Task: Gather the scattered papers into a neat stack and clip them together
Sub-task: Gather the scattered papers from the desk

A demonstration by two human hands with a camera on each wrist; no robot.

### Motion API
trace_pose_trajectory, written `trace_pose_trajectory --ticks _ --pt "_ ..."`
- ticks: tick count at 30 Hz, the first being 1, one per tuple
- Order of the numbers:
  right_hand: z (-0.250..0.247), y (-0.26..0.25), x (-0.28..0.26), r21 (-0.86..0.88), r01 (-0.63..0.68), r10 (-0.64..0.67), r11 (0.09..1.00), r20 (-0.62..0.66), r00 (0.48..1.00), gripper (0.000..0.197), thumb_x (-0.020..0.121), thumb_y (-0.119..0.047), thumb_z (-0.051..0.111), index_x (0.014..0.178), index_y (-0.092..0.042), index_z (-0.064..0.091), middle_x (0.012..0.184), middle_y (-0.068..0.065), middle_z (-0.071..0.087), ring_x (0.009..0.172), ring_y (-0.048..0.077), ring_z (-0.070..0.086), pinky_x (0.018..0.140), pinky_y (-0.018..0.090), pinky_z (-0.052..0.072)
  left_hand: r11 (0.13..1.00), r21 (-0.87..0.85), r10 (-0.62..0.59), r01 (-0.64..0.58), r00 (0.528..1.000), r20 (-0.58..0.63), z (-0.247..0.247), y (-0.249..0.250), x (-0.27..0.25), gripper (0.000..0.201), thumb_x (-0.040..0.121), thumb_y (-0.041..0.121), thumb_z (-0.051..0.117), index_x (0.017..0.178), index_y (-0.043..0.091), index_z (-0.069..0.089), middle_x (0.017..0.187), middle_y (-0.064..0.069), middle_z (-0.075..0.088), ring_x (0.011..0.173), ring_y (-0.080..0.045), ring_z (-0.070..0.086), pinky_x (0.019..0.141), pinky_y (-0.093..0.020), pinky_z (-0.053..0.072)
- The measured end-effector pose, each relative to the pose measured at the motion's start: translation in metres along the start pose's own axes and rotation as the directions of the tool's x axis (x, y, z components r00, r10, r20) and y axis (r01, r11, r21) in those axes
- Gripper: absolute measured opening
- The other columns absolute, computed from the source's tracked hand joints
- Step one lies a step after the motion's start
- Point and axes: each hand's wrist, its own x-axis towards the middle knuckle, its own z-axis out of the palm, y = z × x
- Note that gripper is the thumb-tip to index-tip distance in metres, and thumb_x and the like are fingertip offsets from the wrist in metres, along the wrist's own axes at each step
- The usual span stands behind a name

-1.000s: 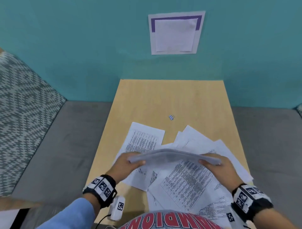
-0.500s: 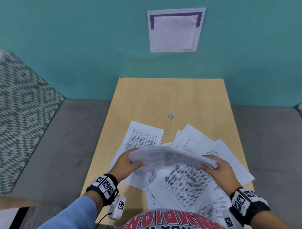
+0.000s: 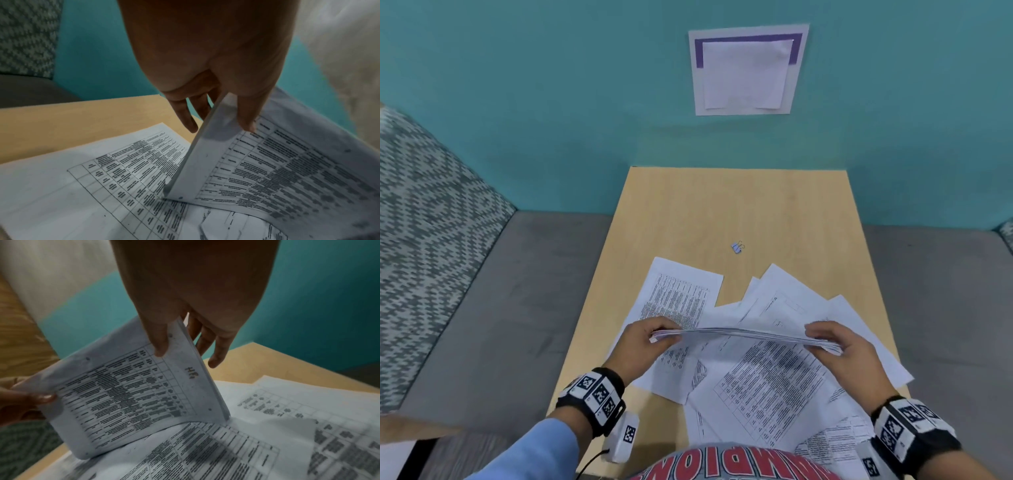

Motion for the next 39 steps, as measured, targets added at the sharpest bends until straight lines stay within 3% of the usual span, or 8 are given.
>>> trace_pose_trajectory --ticks 4,9,13,18,24,28,36,39 --pt "-0.012 -0.018 0.007 -0.193 0.064 -0.072 0.979 -0.037 0.997 0.021 0.089 -0.011 0.078 0.086 -0.032 0.075 0.092 -0.019 0.074 0.078 -0.002 0.066 0.062 0.008 0.045 0.990 0.083 0.123 -0.118 0.990 -0.065 -0.008 0.028 -0.004 0.016 0.098 0.019 0.077 0.096 0.035 0.082 0.097 0.016 0.080 0.094 -0.003 0.073 0.084 -0.028 0.056" --pt "-0.002 -0.073 0.008 -0.495 0.361 -0.322 0.791 0.166 0.932 0.035 0.082 -0.033 0.084 0.115 -0.036 0.073 0.113 -0.024 0.071 0.106 0.005 0.067 0.101 0.040 0.049 0.784 0.393 0.477 -0.481 0.871 0.115 -0.017 0.112 -0.020 0.032 0.097 0.014 0.062 0.114 0.036 0.078 0.109 0.020 0.077 0.104 -0.001 0.070 0.086 -0.027 0.056" --pt "0.037 -0.109 0.005 -0.216 0.360 -0.290 0.908 0.296 0.910 0.030 0.091 -0.022 0.075 0.116 -0.040 0.074 0.078 -0.044 0.066 0.074 -0.014 0.062 0.072 0.005 0.045 0.575 0.554 0.587 -0.602 0.775 0.233 0.000 0.158 -0.027 0.037 0.094 0.021 0.054 0.119 0.042 0.071 0.109 0.019 0.077 0.099 -0.006 0.070 0.072 -0.027 0.054" --pt "0.037 -0.099 0.006 -0.025 0.117 -0.110 0.993 0.196 0.974 0.037 0.090 -0.033 0.078 0.060 -0.017 0.063 0.047 -0.012 0.051 0.043 0.005 0.042 0.050 0.026 0.036 0.730 0.529 0.412 -0.433 0.896 0.166 -0.018 0.160 -0.030 0.046 0.094 0.058 0.070 0.137 0.052 0.054 0.110 0.024 0.075 0.095 0.001 0.070 0.085 -0.030 0.058" --pt "-0.003 -0.109 -0.004 0.403 0.059 -0.103 0.913 0.089 0.991 0.027 0.085 -0.017 0.082 0.112 -0.014 0.078 0.107 0.001 0.083 0.104 0.017 0.077 0.090 0.038 0.060 0.959 -0.057 0.279 -0.278 0.960 0.010 -0.053 0.147 -0.041 0.030 0.081 0.012 0.092 0.106 0.025 0.081 0.105 0.004 0.085 0.094 -0.006 0.079 0.090 -0.019 0.060" --pt "0.001 -0.109 -0.009 0.386 0.013 -0.078 0.922 0.154 0.985 0.014 0.082 -0.007 0.083 0.093 -0.015 0.079 0.081 -0.011 0.083 0.083 0.006 0.080 0.072 0.011 0.057 0.972 -0.204 0.133 -0.113 0.987 0.088 -0.015 0.114 -0.025 0.034 0.081 0.006 0.092 0.111 0.018 0.082 0.113 -0.002 0.085 0.108 -0.016 0.080 0.096 -0.029 0.061" --pt "0.034 -0.072 -0.010 0.296 -0.132 0.116 0.946 0.072 0.991 0.013 0.091 -0.020 0.078 0.084 -0.009 0.077 0.045 -0.007 0.064 0.042 0.008 0.061 0.047 0.015 0.044 0.953 -0.297 -0.045 0.066 0.996 0.077 0.044 0.053 -0.002 0.041 0.090 0.023 0.086 0.129 0.021 0.073 0.124 -0.002 0.081 0.122 -0.024 0.074 0.104 -0.042 0.061" --pt "0.031 -0.077 -0.010 0.304 -0.078 0.084 0.950 -0.007 0.996 0.035 0.087 -0.027 0.082 0.080 0.005 0.070 0.061 0.022 0.067 0.055 0.034 0.066 0.058 0.045 0.057 0.941 -0.336 0.036 -0.043 0.999 -0.027 0.047 0.058 -0.005 0.038 0.088 0.025 0.088 0.124 0.031 0.076 0.121 0.005 0.082 0.117 -0.015 0.076 0.101 -0.035 0.061"
